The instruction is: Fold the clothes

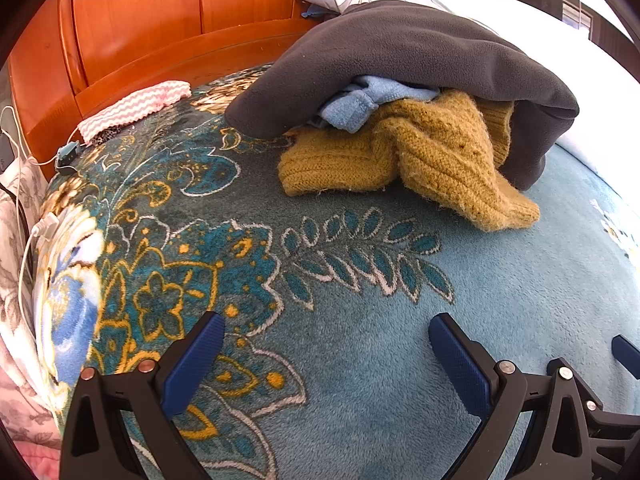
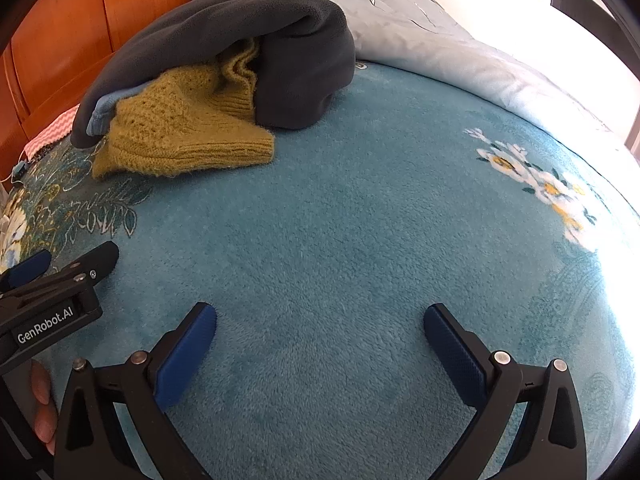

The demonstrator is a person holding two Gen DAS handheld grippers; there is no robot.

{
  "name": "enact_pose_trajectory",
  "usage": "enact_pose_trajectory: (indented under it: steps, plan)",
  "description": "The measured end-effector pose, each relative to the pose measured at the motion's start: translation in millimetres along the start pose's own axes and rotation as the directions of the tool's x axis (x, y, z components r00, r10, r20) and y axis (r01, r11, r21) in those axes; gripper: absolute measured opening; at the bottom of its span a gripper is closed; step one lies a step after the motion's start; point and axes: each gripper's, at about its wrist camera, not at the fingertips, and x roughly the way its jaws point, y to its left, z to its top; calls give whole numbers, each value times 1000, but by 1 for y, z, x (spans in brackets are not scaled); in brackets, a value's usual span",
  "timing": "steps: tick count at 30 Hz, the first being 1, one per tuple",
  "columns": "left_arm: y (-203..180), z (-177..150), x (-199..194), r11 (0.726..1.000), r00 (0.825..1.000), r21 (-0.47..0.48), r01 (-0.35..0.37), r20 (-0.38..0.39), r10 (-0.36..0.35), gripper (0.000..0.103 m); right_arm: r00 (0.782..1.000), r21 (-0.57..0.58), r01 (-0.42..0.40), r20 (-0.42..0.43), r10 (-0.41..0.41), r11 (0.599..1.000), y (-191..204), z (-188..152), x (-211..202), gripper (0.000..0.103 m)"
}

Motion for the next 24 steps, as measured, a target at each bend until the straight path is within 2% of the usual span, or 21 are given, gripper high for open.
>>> enact_pose_trajectory:
  steps: [10,13,16,18,21,24]
  plan:
    - [-3,1,0,1000,1000,8,-22,-15,22,103,1000,10,-1,-7,1,1000,-10,-1,-4,103]
    - [-2,2,-2,1000,1000,0,-10,-24,10,103,998,42,-56,-21,57,998,-22,-5,-21,103]
    - [0,2,-4,1000,999,-8,3,-33,-3,103,992,79,-123,31,121,989,-12,-7,-42,103]
    - [5,5,-13,998,998,-27,57,-29,-58,102,989,78,-133,83,126,988,-5,-7,-64,103]
    - [10,25,-36,981,982,-49,188,29,-187,102,983,70,-90,164,77,994,-36,-10,-115,103]
    - [0,57,-53,978,977,-30,207,64,-205,102,983,118,-8,183,-14,993,-82,-36,-147,103]
